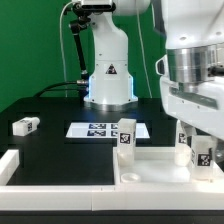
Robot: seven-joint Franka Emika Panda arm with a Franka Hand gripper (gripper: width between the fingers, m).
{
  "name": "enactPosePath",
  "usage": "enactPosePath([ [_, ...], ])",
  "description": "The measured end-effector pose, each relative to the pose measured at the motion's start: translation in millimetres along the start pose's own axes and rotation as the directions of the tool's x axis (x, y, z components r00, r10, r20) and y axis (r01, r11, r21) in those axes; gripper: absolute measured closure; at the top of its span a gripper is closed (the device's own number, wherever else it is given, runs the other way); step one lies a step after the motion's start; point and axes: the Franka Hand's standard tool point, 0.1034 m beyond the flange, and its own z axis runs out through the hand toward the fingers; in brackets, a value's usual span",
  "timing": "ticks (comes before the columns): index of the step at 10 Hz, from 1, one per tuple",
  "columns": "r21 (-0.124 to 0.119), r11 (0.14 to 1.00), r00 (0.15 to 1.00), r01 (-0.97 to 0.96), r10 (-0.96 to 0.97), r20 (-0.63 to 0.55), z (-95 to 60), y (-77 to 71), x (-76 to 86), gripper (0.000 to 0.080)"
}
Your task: Assemble square table
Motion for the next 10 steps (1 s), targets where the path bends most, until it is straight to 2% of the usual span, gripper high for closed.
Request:
enactPosePath([
  [1,0.001,0.969,0.969,0.246,-0.246,-0.017,-2.3,-3.3,2.2,0.0179],
  [2,0.009,0.913,0.913,0.408,-0.407,-0.033,-2.6,-5.9,2.5,0.0179],
  [3,0.006,0.894,0.894,0.448,-0.447,-0.035,-2.5,-5.6,3.3,0.0156],
  [5,-0.008,0.789,0.788,0.614,-0.614,-0.046,-2.6,-5.7,5.2,0.0151],
  [6,-0.049,0.564,0.559,0.824,-0.825,-0.084,-0.6,-6.8,5.8,0.0150],
  [7,-0.091,0.310,0.304,0.946,-0.950,-0.074,2.5,-4.6,0.2,0.0150],
  [8,-0.100,0.271,0.265,0.957,-0.962,-0.068,3.2,-4.4,-2.4,0.0150],
  [10,-0.095,0.318,0.312,0.943,-0.947,-0.072,3.5,-3.9,-0.9,0.0179],
])
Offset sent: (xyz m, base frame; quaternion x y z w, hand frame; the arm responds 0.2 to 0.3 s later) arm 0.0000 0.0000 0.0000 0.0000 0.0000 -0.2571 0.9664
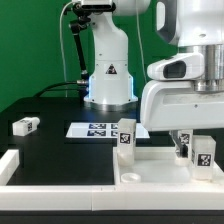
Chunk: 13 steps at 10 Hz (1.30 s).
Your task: Assemble square table
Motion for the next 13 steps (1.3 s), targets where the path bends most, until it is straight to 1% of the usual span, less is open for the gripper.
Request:
enactPosePath([
  [1,0.001,1.000,1.000,-0.021,0.021,0.000,0.1,-0.2,-0.1,0.0359],
  [2,0.001,0.992,0.992,-0.124,0.124,0.001,0.2,-0.2,-0.2,0.0509],
  [4,0.000,0.966,0.966,-0.260,0.260,0.001,0.8,2.8,-0.2,0.0509],
  [5,0.002,0.898,0.898,-0.439,0.439,-0.009,1.7,5.1,0.0,0.0509],
  [6,0.008,0.807,0.807,-0.590,0.591,-0.019,2.0,6.7,-1.2,0.0509],
  [7,0.009,0.644,0.644,-0.765,0.765,-0.002,1.9,9.4,-1.9,0.0509],
  [8,0.003,0.519,0.519,-0.855,0.854,0.048,1.7,13.1,-1.3,0.0509],
  [9,0.003,0.498,0.497,-0.867,0.866,0.048,2.0,16.8,-1.7,0.0509],
  [10,-0.002,0.436,0.435,-0.900,0.899,0.049,2.5,13.8,-2.5,0.0509],
  [11,-0.003,0.415,0.414,-0.910,0.909,0.049,2.6,14.1,-2.6,0.0509],
  [12,-0.007,0.346,0.345,-0.938,0.937,0.051,2.7,14.3,-3.1,0.0509],
  [13,-0.014,0.249,0.248,-0.968,0.967,0.057,2.3,12.8,-4.4,0.0509],
])
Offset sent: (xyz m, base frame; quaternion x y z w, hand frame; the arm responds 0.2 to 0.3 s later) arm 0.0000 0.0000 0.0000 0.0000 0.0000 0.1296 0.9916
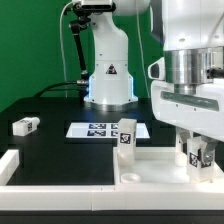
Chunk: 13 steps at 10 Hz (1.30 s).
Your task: Assemble square table
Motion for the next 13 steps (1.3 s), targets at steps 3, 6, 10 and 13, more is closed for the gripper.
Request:
enactPosePath([
  [3,0.033,0.912,0.913,-0.408,0.408,0.024,-1.5,-0.4,-8.7,0.0508],
  [6,0.030,0.998,0.999,-0.046,0.047,-0.018,-1.0,-1.6,-13.6,0.0308],
  [10,0.012,0.914,0.913,0.406,-0.406,-0.039,0.6,-2.0,-17.5,0.0153],
  [13,-0.056,0.506,0.501,0.861,-0.861,-0.083,-3.0,-8.0,-13.6,0.0151],
])
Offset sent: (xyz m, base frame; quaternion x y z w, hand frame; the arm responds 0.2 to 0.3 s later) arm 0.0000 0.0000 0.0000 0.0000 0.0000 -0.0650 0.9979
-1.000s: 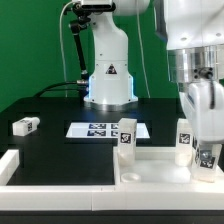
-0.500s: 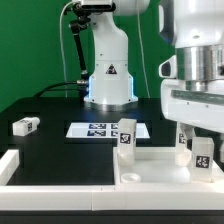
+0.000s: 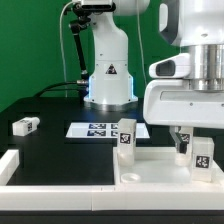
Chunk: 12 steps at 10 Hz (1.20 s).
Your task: Assemble square table
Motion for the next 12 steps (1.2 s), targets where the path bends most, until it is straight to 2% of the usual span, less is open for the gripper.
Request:
enactPosePath([
  [1,0.002,0.999,0.999,-0.052,0.052,0.002,0.6,-0.3,-0.7,0.0154],
  [2,0.002,0.998,0.998,-0.061,0.061,0.003,0.9,-0.3,-0.9,0.0307],
  [3,0.002,0.995,0.995,-0.097,0.097,0.003,1.0,-0.5,-1.1,0.0307],
  [4,0.004,0.981,0.981,-0.193,0.193,0.006,1.4,0.1,-1.4,0.0490],
  [6,-0.003,0.950,0.950,-0.312,0.312,0.008,2.4,3.9,-1.6,0.0503],
  [7,-0.006,0.900,0.900,-0.437,0.437,0.009,2.3,4.1,-2.1,0.0503],
  [8,-0.030,0.770,0.770,-0.637,0.637,0.008,1.7,2.3,-6.8,0.0503],
  [9,-0.043,0.630,0.630,-0.776,0.776,-0.003,1.5,0.6,-8.9,0.0503],
  [10,-0.017,0.422,0.421,-0.907,0.907,0.022,2.3,-0.4,-7.6,0.0505],
  [11,-0.004,0.269,0.268,-0.963,0.962,0.050,3.0,0.3,-7.0,0.0505],
  [12,0.000,0.243,0.243,-0.970,0.969,0.053,3.4,2.0,-6.6,0.0505],
])
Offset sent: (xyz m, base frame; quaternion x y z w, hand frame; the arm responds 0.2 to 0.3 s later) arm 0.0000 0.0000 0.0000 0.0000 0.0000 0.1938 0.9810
